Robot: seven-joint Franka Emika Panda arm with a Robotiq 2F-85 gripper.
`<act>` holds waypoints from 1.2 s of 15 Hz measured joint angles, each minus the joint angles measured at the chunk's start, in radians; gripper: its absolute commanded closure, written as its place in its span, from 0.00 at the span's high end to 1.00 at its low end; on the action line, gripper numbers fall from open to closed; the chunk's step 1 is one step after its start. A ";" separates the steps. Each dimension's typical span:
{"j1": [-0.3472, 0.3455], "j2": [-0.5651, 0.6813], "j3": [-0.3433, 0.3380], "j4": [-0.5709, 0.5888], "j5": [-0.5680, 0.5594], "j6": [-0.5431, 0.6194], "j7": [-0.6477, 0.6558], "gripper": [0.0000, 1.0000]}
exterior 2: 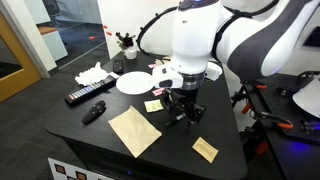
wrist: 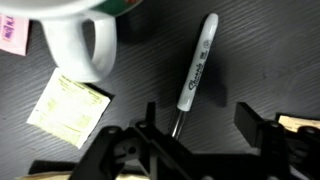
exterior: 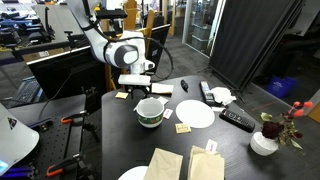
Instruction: Move the cup closer to the marker then put the marker inside the cup
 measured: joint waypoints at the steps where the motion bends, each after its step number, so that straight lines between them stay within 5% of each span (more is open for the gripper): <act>1: 0.000 0.007 0.000 0.000 -0.003 0.007 0.000 0.43; 7: 0.000 0.020 0.003 0.003 -0.011 0.027 0.000 0.00; 18: 0.000 -0.010 0.033 0.002 -0.013 0.026 0.000 0.04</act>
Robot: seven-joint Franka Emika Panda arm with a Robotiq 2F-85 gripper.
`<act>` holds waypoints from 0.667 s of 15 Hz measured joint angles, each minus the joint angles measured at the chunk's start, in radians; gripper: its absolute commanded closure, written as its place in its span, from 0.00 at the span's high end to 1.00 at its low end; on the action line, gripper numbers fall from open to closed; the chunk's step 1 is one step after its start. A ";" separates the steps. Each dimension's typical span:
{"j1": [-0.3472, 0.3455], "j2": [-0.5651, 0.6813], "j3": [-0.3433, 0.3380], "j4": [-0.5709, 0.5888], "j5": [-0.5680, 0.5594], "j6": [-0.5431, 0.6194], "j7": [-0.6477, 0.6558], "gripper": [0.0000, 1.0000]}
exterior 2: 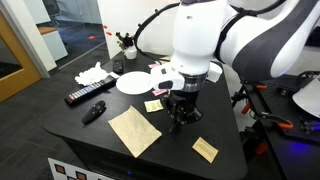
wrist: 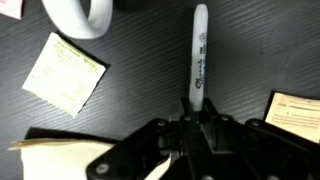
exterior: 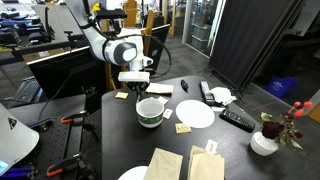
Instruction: Move the cup closer to the marker then put the marker inside the cup
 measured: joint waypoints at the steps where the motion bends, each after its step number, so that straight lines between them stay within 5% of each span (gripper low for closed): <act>1: 0.000 -0.014 0.004 -0.003 0.000 -0.001 0.000 0.04; 10: -0.036 -0.202 0.014 -0.100 0.020 -0.002 -0.011 0.04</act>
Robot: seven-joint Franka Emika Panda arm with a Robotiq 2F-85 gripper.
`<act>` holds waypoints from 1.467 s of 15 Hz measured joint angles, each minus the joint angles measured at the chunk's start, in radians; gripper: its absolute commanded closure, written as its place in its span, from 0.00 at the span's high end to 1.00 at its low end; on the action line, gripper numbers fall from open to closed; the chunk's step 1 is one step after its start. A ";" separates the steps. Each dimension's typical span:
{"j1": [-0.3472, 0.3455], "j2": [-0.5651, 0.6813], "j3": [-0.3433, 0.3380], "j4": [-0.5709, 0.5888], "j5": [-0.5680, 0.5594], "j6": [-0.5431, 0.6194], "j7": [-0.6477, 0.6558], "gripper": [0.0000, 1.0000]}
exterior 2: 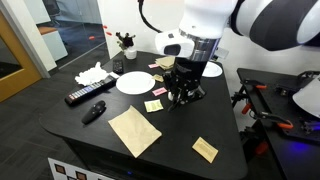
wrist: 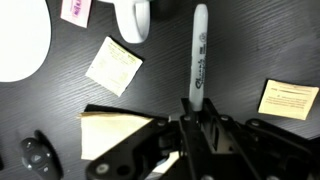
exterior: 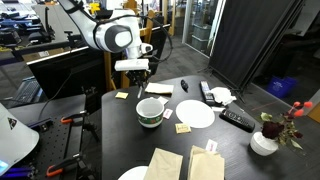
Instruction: Move the cup closer to the marker then put the marker inside the cup
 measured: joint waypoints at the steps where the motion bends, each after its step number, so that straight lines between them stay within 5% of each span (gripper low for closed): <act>1: -0.011 -0.019 0.001 -0.015 0.016 0.000 -0.021 0.04; 10: -0.108 -0.145 0.008 -0.093 0.292 0.007 -0.361 0.04; 22: -0.172 -0.152 0.006 -0.090 0.787 0.024 -0.939 0.04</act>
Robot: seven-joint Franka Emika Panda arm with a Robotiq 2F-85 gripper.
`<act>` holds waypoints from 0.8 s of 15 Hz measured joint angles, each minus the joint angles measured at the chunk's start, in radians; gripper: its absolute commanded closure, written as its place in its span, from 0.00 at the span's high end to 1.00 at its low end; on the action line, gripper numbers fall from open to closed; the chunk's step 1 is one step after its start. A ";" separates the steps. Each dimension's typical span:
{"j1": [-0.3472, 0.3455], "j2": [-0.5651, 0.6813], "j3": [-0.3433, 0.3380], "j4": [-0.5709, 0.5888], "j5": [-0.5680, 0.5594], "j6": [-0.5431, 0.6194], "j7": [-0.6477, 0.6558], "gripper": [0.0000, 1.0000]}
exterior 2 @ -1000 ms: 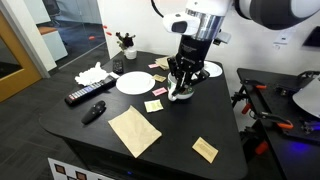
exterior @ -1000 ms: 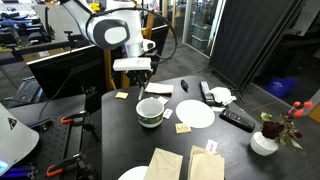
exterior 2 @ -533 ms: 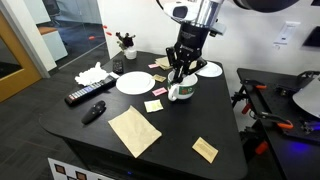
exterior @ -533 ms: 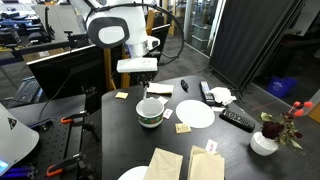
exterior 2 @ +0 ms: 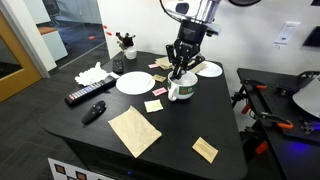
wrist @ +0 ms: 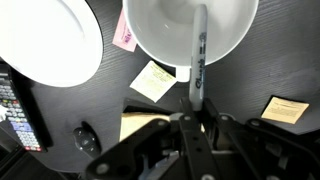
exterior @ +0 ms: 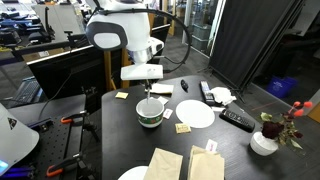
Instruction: Move the cup closer to the marker then put the marker inside the cup
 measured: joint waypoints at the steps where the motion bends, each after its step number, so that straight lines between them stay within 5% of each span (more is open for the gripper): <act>1: -0.007 0.001 0.003 0.001 0.044 0.000 -0.046 0.04; 4: -0.028 0.006 0.012 0.003 0.173 0.000 -0.178 0.04; 6: -0.038 0.010 0.012 0.005 0.238 0.000 -0.246 0.40; 12: -0.047 0.039 0.012 0.012 0.324 0.000 -0.345 0.85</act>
